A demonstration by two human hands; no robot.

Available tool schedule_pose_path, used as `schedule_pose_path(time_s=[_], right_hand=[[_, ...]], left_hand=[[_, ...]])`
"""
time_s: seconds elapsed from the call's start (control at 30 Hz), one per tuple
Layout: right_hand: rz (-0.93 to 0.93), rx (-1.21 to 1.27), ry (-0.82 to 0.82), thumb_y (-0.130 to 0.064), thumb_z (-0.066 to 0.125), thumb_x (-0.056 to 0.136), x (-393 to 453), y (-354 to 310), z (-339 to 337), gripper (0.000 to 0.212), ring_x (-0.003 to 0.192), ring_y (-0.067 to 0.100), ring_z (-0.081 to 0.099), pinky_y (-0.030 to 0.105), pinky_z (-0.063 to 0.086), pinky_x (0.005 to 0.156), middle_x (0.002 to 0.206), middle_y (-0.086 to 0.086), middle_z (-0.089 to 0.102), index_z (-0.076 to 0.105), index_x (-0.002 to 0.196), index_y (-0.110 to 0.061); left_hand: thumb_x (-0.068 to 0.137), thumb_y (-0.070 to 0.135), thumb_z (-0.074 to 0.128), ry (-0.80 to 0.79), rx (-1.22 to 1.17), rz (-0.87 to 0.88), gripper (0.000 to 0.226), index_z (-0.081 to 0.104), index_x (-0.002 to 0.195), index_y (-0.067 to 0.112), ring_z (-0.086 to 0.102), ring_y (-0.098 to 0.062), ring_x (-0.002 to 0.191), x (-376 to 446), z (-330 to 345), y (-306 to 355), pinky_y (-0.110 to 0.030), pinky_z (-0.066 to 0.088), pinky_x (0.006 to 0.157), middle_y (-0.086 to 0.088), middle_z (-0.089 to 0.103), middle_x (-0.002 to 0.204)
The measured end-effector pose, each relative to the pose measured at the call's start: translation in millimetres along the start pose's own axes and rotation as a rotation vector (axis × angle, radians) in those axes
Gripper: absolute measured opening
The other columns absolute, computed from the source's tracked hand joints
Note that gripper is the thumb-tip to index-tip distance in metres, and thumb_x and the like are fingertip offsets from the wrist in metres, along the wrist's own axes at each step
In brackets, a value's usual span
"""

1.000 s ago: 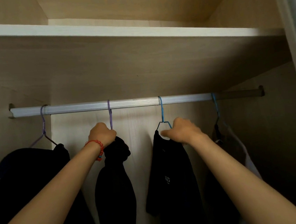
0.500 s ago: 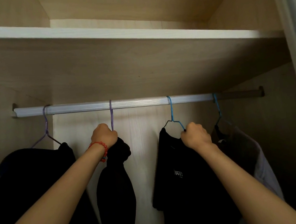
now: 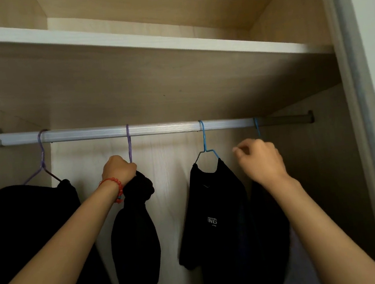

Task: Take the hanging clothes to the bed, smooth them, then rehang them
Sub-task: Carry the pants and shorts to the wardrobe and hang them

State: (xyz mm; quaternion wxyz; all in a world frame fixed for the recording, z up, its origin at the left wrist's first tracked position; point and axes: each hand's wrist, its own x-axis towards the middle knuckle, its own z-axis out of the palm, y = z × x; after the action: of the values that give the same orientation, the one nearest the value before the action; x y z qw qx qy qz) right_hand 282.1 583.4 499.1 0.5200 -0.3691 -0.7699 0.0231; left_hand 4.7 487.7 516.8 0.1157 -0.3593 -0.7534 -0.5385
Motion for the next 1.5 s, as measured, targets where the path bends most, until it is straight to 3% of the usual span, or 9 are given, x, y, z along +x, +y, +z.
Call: schedule_pose_path(time_s=[0.2,0.3,0.4,0.57,0.7,0.83,1.03,1.3,1.5], right_hand=[[-0.215,-0.137,0.485,-0.023,0.047,0.089,-14,18,-42,0.031,0.103,0.036,0.055,0.042,0.042,0.087,0.105,0.016,0.066,0.064,0.109,-0.008],[-0.228,-0.282,0.697,-0.018,0.049,0.087,-15,34,-63,0.030,0.110,0.036,0.052,0.043,0.037,0.092,0.110,0.017,0.063,0.064,0.109,-0.006],[-0.227,-0.324,0.764,-0.011,0.049,0.089,-20,43,-74,0.032,0.125,0.036,0.043,0.044,0.035,0.102,0.127,0.021,0.054,0.058,0.118,-0.002],[-0.142,-0.378,0.852,-0.010,0.050,0.086,-33,49,-73,0.041,0.134,0.030,0.026,0.043,0.027,0.103,0.141,0.017,0.042,0.049,0.128,-0.010],[-0.043,-0.323,0.808,-0.010,0.051,0.086,-40,56,-83,0.054,0.138,0.037,0.024,0.048,0.025,0.109,0.147,0.019,0.031,0.035,0.138,-0.010],[-0.005,-0.305,0.709,-0.007,0.053,0.085,-44,63,-94,0.062,0.134,0.041,0.028,0.052,0.030,0.106,0.148,0.022,0.026,0.027,0.142,-0.016],[0.114,-0.258,0.676,-0.006,0.055,0.082,-49,67,-100,0.065,0.118,0.048,0.038,0.054,0.038,0.092,0.138,0.028,0.035,0.027,0.140,-0.009],[0.174,-0.164,0.624,-0.002,0.055,0.080,-53,51,-107,0.062,0.117,0.045,0.037,0.054,0.036,0.091,0.133,0.025,0.040,0.032,0.137,-0.009],[0.158,-0.141,0.595,-0.004,0.056,0.081,-66,14,-98,0.062,0.118,0.044,0.037,0.053,0.036,0.093,0.134,0.024,0.040,0.032,0.138,-0.010]], left_hand=[[0.084,0.008,0.055,0.000,-0.052,-0.004,0.033,0.046,0.053,0.003,0.043,-0.021,0.052,-2,2,1,-0.023,0.028,0.048,-0.010,0.045,0.056],[0.085,0.011,0.056,-0.022,-0.116,-0.022,0.023,0.054,0.065,-0.001,0.052,-0.028,0.066,-6,3,3,-0.025,0.035,0.054,-0.010,0.049,0.061],[0.085,0.012,0.056,-0.016,-0.163,-0.024,0.021,0.057,0.069,-0.002,0.053,-0.030,0.074,-13,7,4,-0.027,0.039,0.062,-0.009,0.051,0.063],[0.086,0.014,0.055,0.002,-0.242,-0.028,0.026,0.053,0.060,0.009,0.054,-0.029,0.081,-26,10,4,-0.032,0.041,0.076,-0.013,0.056,0.075],[0.087,0.014,0.053,0.054,-0.265,0.023,0.013,0.063,0.084,0.006,0.053,-0.029,0.091,-42,11,4,-0.030,0.040,0.083,-0.017,0.061,0.100],[0.090,0.020,0.051,0.119,-0.265,0.047,0.034,0.057,0.119,0.004,0.053,-0.035,0.112,-61,14,8,-0.037,0.040,0.097,-0.019,0.057,0.125],[0.090,0.017,0.050,0.150,-0.301,0.146,0.022,0.065,0.103,0.006,0.055,-0.030,0.109,-90,17,12,-0.028,0.037,0.086,-0.015,0.064,0.115],[0.092,0.018,0.050,0.121,-0.219,0.269,0.032,0.057,0.120,0.007,0.052,-0.031,0.117,-112,10,1,-0.035,0.039,0.099,-0.017,0.057,0.125],[0.088,0.014,0.056,0.058,-0.174,0.378,0.033,0.058,0.120,0.005,0.050,-0.028,0.120,-133,-6,-10,-0.038,0.038,0.106,-0.015,0.055,0.127]])
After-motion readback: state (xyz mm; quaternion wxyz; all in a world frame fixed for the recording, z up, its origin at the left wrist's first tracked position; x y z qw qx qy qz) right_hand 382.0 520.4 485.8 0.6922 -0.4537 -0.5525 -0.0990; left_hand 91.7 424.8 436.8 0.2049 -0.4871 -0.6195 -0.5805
